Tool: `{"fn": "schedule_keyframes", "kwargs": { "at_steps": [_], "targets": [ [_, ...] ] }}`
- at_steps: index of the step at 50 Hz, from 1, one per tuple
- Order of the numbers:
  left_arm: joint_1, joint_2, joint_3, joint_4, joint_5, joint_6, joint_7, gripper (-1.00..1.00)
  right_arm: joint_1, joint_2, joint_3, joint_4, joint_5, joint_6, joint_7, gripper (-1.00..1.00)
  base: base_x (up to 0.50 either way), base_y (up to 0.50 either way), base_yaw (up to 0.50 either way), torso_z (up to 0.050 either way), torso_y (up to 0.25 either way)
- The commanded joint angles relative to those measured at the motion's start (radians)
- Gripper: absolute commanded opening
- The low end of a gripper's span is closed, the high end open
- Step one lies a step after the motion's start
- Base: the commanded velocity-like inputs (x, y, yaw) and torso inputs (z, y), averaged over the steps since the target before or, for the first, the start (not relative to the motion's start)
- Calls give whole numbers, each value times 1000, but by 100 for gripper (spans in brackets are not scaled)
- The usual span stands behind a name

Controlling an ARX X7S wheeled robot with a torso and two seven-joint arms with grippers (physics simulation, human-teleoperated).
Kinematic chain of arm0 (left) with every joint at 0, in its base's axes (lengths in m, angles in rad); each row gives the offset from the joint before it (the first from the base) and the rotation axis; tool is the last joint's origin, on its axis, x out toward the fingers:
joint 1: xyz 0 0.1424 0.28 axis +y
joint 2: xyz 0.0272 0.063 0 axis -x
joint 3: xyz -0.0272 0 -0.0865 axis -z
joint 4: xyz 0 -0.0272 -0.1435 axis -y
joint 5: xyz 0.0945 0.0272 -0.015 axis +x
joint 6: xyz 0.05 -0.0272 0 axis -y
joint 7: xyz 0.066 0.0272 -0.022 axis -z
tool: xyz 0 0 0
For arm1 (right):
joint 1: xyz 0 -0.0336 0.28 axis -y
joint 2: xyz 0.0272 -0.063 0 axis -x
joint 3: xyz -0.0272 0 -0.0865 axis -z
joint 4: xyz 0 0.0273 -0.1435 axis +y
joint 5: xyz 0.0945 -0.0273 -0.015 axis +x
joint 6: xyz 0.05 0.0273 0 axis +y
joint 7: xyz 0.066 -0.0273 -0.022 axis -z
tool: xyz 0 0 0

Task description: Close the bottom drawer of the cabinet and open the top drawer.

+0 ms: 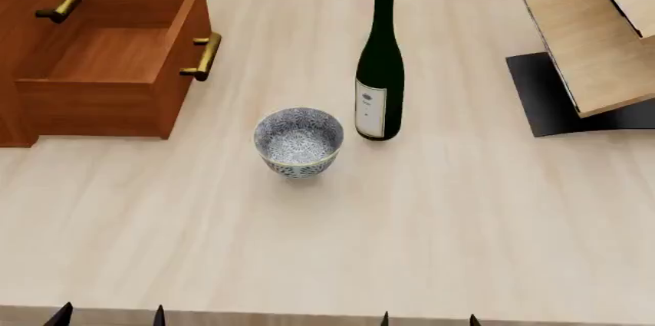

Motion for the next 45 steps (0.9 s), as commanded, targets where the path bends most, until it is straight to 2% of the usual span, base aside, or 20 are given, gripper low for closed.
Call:
{"fn": "schedule_keyframes", "kwargs": {
  "at_steps": [1, 2, 3, 5, 10, 18, 20, 22, 24, 25, 34, 45],
  "targets": [
    [-25, -150, 249, 11, -102, 0, -246, 100, 0, 9, -13, 0, 9, 0, 13, 100, 0, 0, 0, 0, 0],
    [-17, -212, 250, -4, -221, 35, -221, 100, 5, 9, -4, -4, 42, 24, -5, 100, 0, 0, 0, 0, 0],
    [-5, -228, 271, 11, -229, 41, -181, 100, 6, 18, -9, -14, 65, 57, -13, 100, 0, 0, 0, 0, 0],
    [10, -231, 281, 28, -165, 21, -236, 100, 8, 29, -20, -24, 68, 84, -2, 100, 0, 0, 0, 0, 0],
    [83, -249, 299, 157, -103, -6, -290, 100, 11, 44, -47, -57, 38, 125, 40, 100, 0, 0, 0, 0, 0],
    [124, -284, 296, 476, -91, -262, -342, 100, 19, 74, -69, -274, 54, 337, 48, 100, 0, 0, 0, 0, 0],
    [102, -287, 309, 513, -28, -311, -378, 100, 38, 85, -79, -312, 34, 378, 61, 100, 0, 0, 0, 0, 0],
    [91, -279, 275, 556, -105, -350, -355, 100, 59, 88, -75, -341, 40, 421, 65, 100, 0, 0, 0, 23, 0],
    [73, -287, 289, 603, -60, -397, -377, 100, 72, 96, -80, -386, 40, 470, 67, 100, 0, 0, 0, 36, 0],
    [62, -287, 281, 635, -104, -445, -353, 100, 82, 98, -81, -415, 40, 508, 71, 100, 0, 0, 0, 40, 0],
    [-51, -290, 315, 799, -100, -712, -360, 100, 160, 119, -104, -545, 24, 683, 87, 100, 0, 0, 0, 43, 0],
    [-250, -239, 304, 935, -157, -1034, -350, 100, 294, 118, -70, -624, 79, 891, 79, 100, 0, 0, 0, 43, 0]
  ]
}}
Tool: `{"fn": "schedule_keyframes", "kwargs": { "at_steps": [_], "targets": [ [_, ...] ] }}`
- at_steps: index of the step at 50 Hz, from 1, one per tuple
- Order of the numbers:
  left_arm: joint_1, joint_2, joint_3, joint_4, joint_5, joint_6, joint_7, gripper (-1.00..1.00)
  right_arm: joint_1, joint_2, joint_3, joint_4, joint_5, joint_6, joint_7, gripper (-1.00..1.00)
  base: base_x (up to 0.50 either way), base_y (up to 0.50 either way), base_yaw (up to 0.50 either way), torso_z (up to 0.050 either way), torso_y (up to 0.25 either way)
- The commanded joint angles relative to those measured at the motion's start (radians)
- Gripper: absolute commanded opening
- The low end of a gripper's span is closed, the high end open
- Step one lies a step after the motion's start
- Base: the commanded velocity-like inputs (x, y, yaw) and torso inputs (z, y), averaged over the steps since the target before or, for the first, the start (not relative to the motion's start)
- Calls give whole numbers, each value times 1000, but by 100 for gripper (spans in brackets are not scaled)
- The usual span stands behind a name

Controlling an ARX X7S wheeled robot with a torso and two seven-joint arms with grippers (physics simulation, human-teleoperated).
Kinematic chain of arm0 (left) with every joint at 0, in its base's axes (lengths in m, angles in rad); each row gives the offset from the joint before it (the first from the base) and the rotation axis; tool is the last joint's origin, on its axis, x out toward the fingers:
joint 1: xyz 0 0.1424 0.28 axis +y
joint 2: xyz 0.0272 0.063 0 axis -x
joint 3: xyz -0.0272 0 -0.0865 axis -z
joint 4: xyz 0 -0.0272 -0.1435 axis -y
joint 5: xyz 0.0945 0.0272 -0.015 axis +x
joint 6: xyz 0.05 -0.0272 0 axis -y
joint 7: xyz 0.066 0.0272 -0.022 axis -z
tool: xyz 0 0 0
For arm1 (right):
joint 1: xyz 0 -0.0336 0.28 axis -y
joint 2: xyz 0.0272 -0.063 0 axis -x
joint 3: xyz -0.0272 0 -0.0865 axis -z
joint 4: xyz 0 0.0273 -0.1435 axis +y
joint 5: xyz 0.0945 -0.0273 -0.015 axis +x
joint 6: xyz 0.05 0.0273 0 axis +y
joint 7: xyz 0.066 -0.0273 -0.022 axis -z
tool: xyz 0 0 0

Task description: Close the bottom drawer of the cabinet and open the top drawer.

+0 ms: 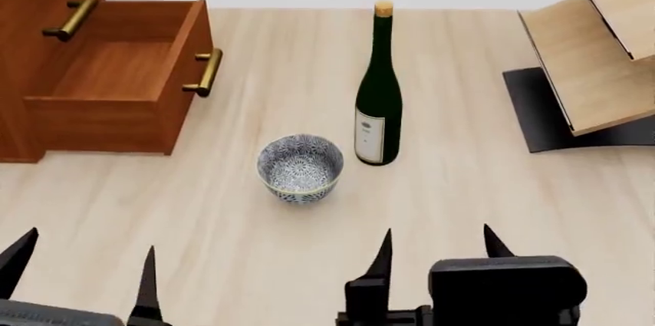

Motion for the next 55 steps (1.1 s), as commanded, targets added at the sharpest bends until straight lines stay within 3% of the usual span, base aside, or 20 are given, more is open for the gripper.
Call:
{"fn": "schedule_keyframes", "kwargs": {
  "at_steps": [1, 3, 10, 29, 30, 31, 32, 34, 38, 43, 47, 54, 55],
  "targets": [
    [-174, 31, -3, 155, -41, -315, -3, 100, 110, 9, 12, -104, 30, 201, 4, 100, 0, 0, 0, 43, 0],
    [-247, 64, -51, 174, -74, -413, 10, 100, 139, 8, 19, -124, 37, 239, 7, 100, 0, 0, 0, 43, 0],
    [-331, 113, -109, 201, -120, -525, 25, 100, 171, 4, 32, -136, 57, 277, 7, 100, 0, 0, 0, 43, 0],
    [-310, 88, -86, 178, -113, -498, -10, 100, 167, 15, 24, -154, 79, 276, 18, 100, 0, 0, 0, 41, 0],
    [-350, 109, -122, 199, -130, -579, -6, 100, 162, 22, 12, -166, 70, 267, 23, 100, 0, 0, 0, 0, 0],
    [-320, 136, -210, 231, -136, -435, 10, 100, 160, 23, 9, -178, 59, 267, 37, 100, 0, 0, 0, 0, 0],
    [-326, 89, -167, 209, -71, -447, -51, 100, 158, 21, 16, -190, 64, 271, 36, 100, 0, 0, 0, 0, 0],
    [-324, 157, -300, 184, -123, -457, -20, 100, 152, 28, 13, -199, 62, 260, 37, 100, 0, 0, 0, 0, 0],
    [-313, 117, -402, 173, -102, -368, -16, 100, 136, 35, 16, -203, 61, 246, 43, 100, 0, 0, 0, 0, 0],
    [-314, 139, -600, 144, -164, -312, 34, 100, 121, 37, 17, -198, 59, 229, 51, 100, 0, 0, 0, 0, 0],
    [-324, 142, -692, 124, -150, -291, 3, 100, 133, -8, 104, -214, 176, 315, -8, 100, 0, 0, 0, 0, 0],
    [-328, 196, -895, 138, -131, -203, -75, 100, 124, 8, 85, -197, 141, 268, 25, 100, 0, 0, 0, 0, 0],
    [-364, 182, -929, 163, -138, -273, -99, 100, 122, 9, 83, -192, 141, 262, 26, 100, 0, 0, 0, 0, 0]
  ]
}}
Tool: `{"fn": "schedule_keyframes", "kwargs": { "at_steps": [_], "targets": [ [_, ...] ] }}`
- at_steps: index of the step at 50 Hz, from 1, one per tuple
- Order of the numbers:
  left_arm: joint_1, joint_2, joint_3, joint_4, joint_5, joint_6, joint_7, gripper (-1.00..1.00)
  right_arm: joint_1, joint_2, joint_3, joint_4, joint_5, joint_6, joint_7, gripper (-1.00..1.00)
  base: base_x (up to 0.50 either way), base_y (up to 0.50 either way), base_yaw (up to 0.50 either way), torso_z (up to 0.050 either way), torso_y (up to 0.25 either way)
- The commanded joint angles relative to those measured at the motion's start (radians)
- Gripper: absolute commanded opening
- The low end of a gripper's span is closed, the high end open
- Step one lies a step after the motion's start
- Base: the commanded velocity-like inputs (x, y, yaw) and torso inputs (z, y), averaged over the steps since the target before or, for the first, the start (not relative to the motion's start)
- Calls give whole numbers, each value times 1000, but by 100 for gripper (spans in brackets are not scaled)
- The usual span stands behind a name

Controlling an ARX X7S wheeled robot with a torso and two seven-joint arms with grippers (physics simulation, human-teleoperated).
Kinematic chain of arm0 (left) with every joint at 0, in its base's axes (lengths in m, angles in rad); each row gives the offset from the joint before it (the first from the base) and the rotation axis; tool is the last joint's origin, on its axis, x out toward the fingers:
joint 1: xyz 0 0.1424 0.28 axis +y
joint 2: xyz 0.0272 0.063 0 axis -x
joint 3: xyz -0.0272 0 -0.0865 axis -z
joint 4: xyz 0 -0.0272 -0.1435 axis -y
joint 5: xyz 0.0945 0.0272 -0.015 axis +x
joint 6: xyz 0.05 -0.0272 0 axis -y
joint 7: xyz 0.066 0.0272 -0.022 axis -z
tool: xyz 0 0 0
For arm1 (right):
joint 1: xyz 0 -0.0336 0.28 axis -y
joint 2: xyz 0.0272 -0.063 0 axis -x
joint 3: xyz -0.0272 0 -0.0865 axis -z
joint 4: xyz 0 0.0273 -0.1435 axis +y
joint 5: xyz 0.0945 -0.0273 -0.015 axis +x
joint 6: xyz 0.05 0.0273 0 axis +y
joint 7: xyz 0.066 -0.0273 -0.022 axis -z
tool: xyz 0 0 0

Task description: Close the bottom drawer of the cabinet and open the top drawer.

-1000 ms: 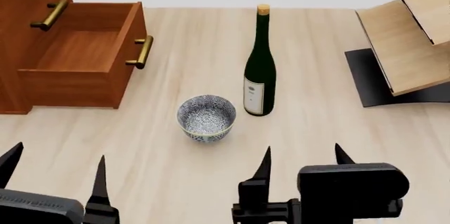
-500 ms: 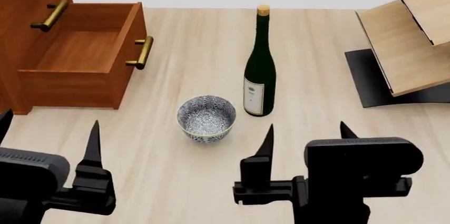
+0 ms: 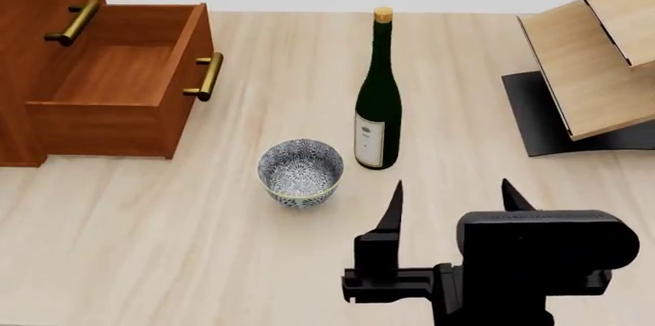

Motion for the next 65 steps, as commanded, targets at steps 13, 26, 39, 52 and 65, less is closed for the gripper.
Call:
{"fn": "schedule_keyframes", "kwargs": {
  "at_steps": [13, 26, 39, 52, 65],
  "targets": [
    [-73, 66, -539, 110, -70, 106, -134, 100, -18, 3, 6, 7, 23, -29, 24, 100, 0, 0, 0, 0, 0],
    [-36, 33, -514, 109, -105, 143, -208, 100, -18, 34, -57, -6, -25, -35, 67, 100, 4, 12, 0, 0, 0],
    [-17, 9, -505, 104, -145, 145, -245, 100, -18, 41, -65, -8, -21, -36, 79, 100, 66, 310, 0, 0, 0],
    [22, -4, -476, 96, -158, 183, -260, 100, -18, 43, -55, -2, 0, -38, 78, 100, 69, 340, 0, 0, 0],
    [36, -36, -459, 102, -192, 183, -296, 100, -25, 49, -57, -17, 19, -37, 76, 100, 108, 340, 0, 0, 0]
  ]
}}
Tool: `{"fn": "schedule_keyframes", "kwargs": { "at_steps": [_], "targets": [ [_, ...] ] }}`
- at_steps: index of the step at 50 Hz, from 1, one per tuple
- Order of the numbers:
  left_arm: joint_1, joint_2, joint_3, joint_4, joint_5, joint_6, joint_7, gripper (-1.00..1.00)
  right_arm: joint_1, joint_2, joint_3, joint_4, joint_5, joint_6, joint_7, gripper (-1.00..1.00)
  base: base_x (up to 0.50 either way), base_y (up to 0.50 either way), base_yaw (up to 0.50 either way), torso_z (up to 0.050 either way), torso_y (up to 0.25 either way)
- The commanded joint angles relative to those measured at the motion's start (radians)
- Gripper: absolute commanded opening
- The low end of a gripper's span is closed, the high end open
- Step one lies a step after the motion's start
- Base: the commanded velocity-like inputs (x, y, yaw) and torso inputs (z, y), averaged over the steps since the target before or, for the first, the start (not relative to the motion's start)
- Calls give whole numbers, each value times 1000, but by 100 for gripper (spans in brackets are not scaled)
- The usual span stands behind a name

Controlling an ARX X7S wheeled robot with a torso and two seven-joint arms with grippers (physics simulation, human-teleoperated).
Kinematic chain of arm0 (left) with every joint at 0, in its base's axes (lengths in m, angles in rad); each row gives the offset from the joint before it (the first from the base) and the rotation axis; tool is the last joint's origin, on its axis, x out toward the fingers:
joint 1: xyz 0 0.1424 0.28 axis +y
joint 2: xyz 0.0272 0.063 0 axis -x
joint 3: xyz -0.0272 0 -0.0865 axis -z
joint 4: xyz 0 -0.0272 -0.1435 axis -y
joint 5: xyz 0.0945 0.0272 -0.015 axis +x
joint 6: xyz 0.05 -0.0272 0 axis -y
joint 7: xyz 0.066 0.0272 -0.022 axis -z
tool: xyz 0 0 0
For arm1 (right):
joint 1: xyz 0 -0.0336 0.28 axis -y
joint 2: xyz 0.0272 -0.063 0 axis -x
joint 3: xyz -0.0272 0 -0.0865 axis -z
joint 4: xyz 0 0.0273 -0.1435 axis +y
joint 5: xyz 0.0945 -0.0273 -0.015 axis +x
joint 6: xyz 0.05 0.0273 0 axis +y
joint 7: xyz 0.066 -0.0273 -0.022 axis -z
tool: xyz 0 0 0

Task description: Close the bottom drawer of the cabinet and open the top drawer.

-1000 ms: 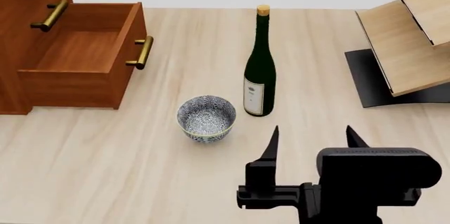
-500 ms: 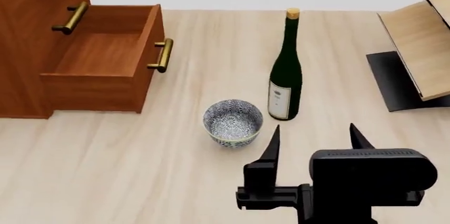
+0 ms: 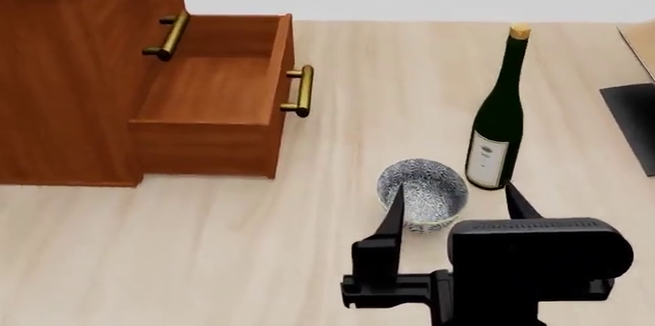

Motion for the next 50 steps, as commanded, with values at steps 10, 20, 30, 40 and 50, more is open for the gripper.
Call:
{"fn": "schedule_keyframes", "kwargs": {
  "at_steps": [10, 20, 30, 40, 50],
  "targets": [
    [72, -6, 31, -23, -13, 92, -19, 100, -8, 10, -1, -2, 22, -8, 0, 100, 158, 337, 0, 0, 0],
    [45, -46, 38, -8, -48, 43, -60, 100, -6, 14, 3, -1, 34, -5, 2, 100, 188, 323, 0, 0, 0],
    [56, -60, 49, -10, -62, 54, -74, 100, -8, 15, 4, 3, 39, -11, 10, 100, 202, 216, 0, 0, 0],
    [65, -68, 57, -17, -70, 66, -87, 100, -6, 19, 12, -3, 49, -8, 17, 100, 200, 193, 0, 0, 0],
    [73, -78, 62, -16, -83, 70, -100, 100, -5, 23, 8, -1, 49, -12, 26, 100, 203, 196, 0, 0, 0]
  ]
}}
